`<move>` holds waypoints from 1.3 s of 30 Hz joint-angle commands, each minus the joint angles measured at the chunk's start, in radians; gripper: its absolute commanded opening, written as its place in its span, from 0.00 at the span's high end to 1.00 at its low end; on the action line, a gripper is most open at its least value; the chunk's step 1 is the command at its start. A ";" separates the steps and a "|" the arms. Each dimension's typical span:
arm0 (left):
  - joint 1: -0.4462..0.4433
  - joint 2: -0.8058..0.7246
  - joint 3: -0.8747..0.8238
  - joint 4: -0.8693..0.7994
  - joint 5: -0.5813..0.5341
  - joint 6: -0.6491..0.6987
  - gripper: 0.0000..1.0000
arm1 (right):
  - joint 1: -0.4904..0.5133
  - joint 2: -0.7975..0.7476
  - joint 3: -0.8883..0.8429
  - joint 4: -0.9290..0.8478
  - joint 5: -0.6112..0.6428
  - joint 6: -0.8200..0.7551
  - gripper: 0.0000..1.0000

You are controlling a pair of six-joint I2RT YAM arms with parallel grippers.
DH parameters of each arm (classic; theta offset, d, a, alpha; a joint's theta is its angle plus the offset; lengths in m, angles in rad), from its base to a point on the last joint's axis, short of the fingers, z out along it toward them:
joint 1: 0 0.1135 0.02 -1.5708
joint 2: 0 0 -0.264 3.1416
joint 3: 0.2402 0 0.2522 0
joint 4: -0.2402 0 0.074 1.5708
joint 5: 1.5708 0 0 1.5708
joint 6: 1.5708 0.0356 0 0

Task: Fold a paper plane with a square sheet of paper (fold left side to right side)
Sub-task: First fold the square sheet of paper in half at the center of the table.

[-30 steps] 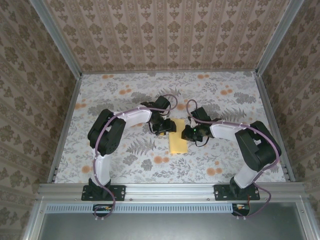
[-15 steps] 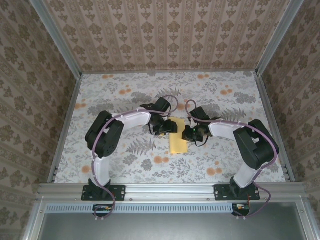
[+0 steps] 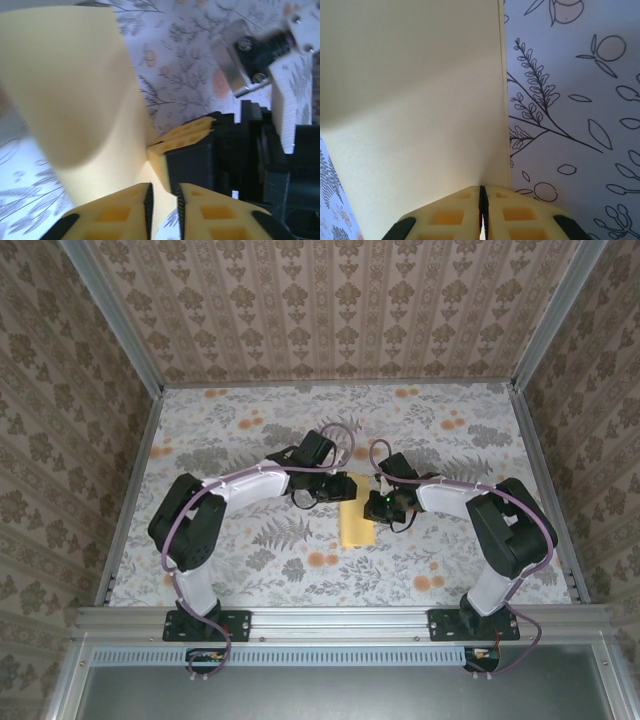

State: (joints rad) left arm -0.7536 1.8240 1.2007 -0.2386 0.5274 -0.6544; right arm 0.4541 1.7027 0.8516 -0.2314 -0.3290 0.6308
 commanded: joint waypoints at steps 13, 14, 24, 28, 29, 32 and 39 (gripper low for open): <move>0.013 0.151 -0.037 -0.004 0.050 0.063 0.90 | 0.006 0.039 0.004 -0.108 0.079 -0.031 0.88; 0.016 0.154 -0.042 0.000 0.050 0.066 0.90 | 0.006 0.040 0.003 -0.113 0.081 -0.033 0.88; 0.050 0.153 -0.110 0.018 0.024 0.083 0.92 | 0.007 0.039 0.004 -0.132 0.100 -0.040 0.89; 0.072 0.132 -0.128 -0.013 -0.001 0.103 0.92 | 0.007 0.037 0.001 -0.135 0.105 -0.039 0.90; 0.077 0.127 -0.134 -0.021 -0.004 0.108 0.92 | 0.007 0.037 0.001 -0.133 0.105 -0.039 0.90; 0.099 0.104 -0.154 -0.036 -0.014 0.121 0.92 | 0.008 0.036 0.000 -0.134 0.104 -0.038 0.90; 0.123 -0.002 -0.173 -0.023 0.001 0.140 0.91 | 0.009 0.033 0.001 -0.128 0.096 -0.037 0.90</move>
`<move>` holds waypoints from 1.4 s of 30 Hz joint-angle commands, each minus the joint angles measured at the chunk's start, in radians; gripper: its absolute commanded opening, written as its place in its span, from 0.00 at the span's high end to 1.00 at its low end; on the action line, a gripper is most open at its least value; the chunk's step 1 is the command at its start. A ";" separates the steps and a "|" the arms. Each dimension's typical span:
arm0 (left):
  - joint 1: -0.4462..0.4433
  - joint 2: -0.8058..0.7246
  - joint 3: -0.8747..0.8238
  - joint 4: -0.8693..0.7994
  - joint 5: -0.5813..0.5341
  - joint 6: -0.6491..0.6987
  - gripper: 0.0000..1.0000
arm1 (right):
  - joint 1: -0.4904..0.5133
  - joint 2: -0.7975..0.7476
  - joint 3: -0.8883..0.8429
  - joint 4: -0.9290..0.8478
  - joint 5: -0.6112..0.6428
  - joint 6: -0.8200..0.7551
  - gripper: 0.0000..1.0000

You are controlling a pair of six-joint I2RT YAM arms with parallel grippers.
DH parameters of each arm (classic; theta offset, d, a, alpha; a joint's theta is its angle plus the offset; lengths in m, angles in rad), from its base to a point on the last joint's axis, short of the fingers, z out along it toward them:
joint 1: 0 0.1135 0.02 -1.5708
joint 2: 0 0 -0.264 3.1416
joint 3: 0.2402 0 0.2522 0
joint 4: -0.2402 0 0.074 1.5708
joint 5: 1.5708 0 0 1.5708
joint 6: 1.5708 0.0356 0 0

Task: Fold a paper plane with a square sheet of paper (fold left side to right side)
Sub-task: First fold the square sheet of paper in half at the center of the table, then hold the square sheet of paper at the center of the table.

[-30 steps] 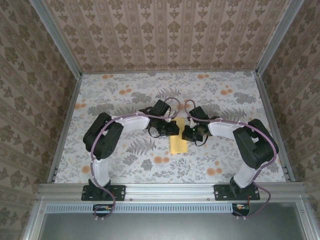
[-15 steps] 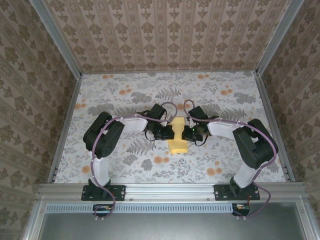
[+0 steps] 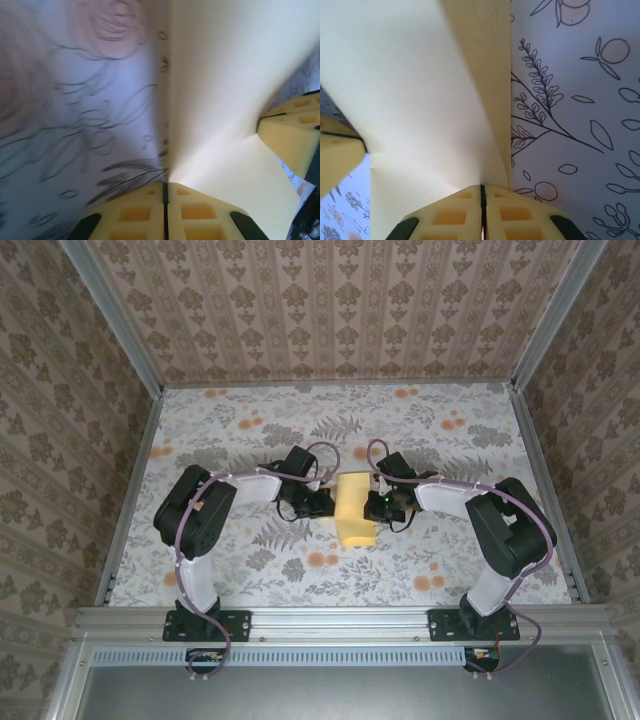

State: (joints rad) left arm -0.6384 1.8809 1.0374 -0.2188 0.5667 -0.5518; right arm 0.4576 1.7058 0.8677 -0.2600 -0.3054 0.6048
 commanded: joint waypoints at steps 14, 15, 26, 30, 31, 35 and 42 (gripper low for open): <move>-0.085 0.035 0.097 0.043 0.022 -0.004 0.90 | 0.016 0.034 -0.003 -0.100 0.069 -0.005 0.90; -0.087 0.045 0.098 0.050 0.025 -0.010 0.90 | 0.018 0.036 -0.004 -0.100 0.070 -0.005 0.90; -0.106 0.088 0.041 0.038 0.010 -0.031 0.88 | 0.023 0.033 -0.004 -0.095 0.065 -0.002 0.90; -0.106 0.084 0.038 0.010 -0.012 -0.024 0.88 | 0.020 0.006 -0.010 -0.052 0.034 -0.001 0.90; -0.107 0.085 0.040 -0.001 -0.019 -0.022 0.88 | 0.016 -0.006 -0.012 -0.032 0.020 0.001 0.90; -0.106 0.094 0.045 -0.017 -0.025 -0.018 0.88 | -0.019 -0.074 -0.008 0.045 -0.046 0.006 0.90; -0.107 0.095 0.043 -0.020 -0.035 -0.025 0.89 | -0.050 -0.034 0.042 0.177 -0.126 0.046 0.91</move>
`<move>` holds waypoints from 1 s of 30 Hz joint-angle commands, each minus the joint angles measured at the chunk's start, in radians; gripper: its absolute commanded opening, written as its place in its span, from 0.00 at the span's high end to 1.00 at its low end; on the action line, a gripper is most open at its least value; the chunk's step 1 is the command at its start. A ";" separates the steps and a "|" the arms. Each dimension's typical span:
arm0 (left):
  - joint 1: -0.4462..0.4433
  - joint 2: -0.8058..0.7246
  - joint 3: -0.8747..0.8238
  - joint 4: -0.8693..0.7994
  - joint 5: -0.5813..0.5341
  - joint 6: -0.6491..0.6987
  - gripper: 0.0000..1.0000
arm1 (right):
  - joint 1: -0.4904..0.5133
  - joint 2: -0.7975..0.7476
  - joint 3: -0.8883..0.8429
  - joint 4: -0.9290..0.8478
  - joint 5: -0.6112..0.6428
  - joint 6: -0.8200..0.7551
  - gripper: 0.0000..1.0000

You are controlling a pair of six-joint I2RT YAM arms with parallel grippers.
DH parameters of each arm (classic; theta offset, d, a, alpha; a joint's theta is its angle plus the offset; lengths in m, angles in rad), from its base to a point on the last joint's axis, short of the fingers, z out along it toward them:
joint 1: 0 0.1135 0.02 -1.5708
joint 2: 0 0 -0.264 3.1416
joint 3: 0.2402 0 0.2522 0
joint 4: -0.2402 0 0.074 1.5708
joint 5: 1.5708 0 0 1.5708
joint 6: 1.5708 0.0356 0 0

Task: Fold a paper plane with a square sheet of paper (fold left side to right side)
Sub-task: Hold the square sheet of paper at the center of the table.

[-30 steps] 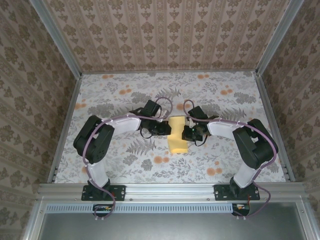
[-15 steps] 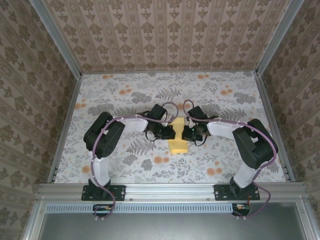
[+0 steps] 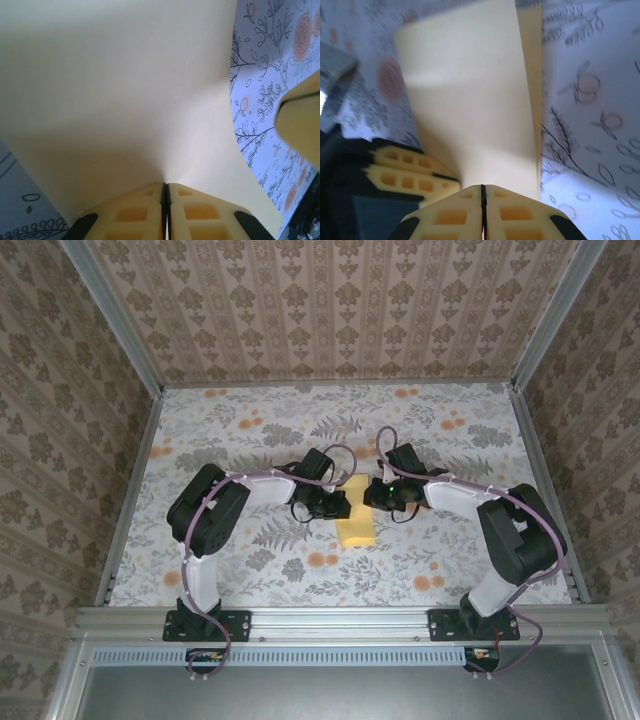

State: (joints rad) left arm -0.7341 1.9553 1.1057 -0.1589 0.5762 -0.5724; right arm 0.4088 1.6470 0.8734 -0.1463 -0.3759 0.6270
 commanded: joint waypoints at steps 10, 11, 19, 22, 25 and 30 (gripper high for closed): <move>-0.011 0.021 -0.022 -0.083 -0.050 -0.002 0.89 | 0.012 0.197 0.167 0.103 -0.103 0.042 0.91; -0.012 0.021 -0.022 -0.083 -0.048 -0.003 0.88 | 0.012 0.210 0.174 0.099 -0.103 0.043 0.91; -0.013 0.020 -0.021 -0.085 -0.048 0.001 0.88 | 0.014 0.279 0.190 0.079 -0.084 0.040 0.91; -0.014 0.021 -0.021 -0.084 -0.045 0.001 0.88 | 0.013 0.294 0.189 0.063 -0.072 0.034 0.91; -0.014 0.019 -0.021 -0.084 -0.046 0.003 0.88 | 0.013 0.305 0.195 0.039 -0.062 0.027 0.92; -0.017 0.008 -0.024 -0.093 -0.046 0.012 0.88 | 0.013 0.321 0.204 -0.009 -0.043 0.020 0.92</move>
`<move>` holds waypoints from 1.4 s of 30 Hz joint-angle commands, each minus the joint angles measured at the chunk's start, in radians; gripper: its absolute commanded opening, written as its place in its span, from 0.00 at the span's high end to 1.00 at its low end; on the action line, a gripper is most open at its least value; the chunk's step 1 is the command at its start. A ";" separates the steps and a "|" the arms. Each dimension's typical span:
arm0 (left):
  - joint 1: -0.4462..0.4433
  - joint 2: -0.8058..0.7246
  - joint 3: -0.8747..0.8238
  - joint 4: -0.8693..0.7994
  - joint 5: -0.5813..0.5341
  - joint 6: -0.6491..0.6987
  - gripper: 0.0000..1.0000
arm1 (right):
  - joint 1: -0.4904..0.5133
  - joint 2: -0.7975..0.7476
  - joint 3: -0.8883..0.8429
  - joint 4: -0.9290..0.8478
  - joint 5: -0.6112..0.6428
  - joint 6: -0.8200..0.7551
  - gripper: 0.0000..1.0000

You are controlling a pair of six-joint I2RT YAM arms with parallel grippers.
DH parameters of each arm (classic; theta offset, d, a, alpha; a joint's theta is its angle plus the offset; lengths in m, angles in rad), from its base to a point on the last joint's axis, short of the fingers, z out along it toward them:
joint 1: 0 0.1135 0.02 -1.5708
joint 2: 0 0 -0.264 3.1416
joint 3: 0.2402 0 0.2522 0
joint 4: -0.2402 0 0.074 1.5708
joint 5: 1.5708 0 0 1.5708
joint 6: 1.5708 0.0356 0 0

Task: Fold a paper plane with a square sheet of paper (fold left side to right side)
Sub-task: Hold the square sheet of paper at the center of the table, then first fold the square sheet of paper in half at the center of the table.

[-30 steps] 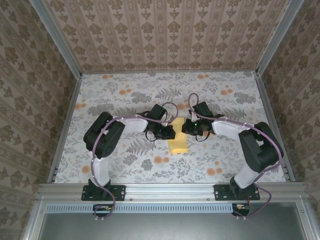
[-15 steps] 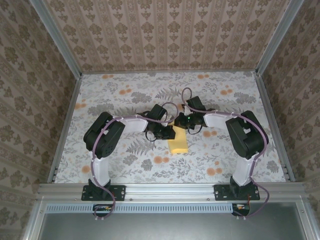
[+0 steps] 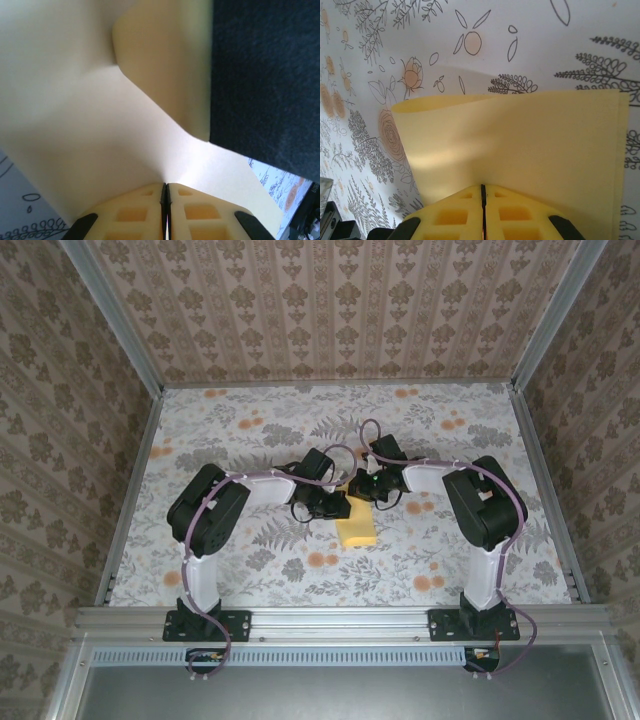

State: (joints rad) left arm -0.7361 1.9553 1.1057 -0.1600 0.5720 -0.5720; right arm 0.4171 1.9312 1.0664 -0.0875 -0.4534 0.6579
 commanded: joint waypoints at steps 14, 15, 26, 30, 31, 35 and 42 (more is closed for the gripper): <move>-0.029 -0.058 -0.068 -0.119 -0.020 0.038 0.88 | 0.005 0.046 0.013 -0.108 0.058 -0.001 0.92; -0.031 -0.064 -0.075 -0.115 -0.015 0.038 0.88 | 0.004 0.048 0.014 -0.109 0.058 -0.001 0.92; -0.053 -0.132 -0.159 -0.090 0.022 0.027 0.88 | 0.004 0.057 0.018 -0.120 0.068 0.005 0.92; -0.067 -0.152 -0.187 -0.084 0.029 0.022 0.88 | 0.004 0.059 0.016 -0.121 0.069 0.007 0.92; -0.069 -0.155 -0.190 -0.084 0.029 0.022 0.88 | 0.004 0.059 0.016 -0.120 0.068 0.008 0.92; -0.080 -0.170 -0.206 -0.099 0.029 0.030 0.88 | 0.004 0.060 0.017 -0.122 0.068 0.008 0.92; -0.095 -0.199 -0.234 -0.111 0.032 0.028 0.88 | 0.004 0.062 0.019 -0.125 0.070 0.006 0.92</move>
State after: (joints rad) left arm -0.8146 1.7821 0.8974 -0.1978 0.5774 -0.5556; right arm 0.4171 1.9388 1.0878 -0.1364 -0.4534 0.6586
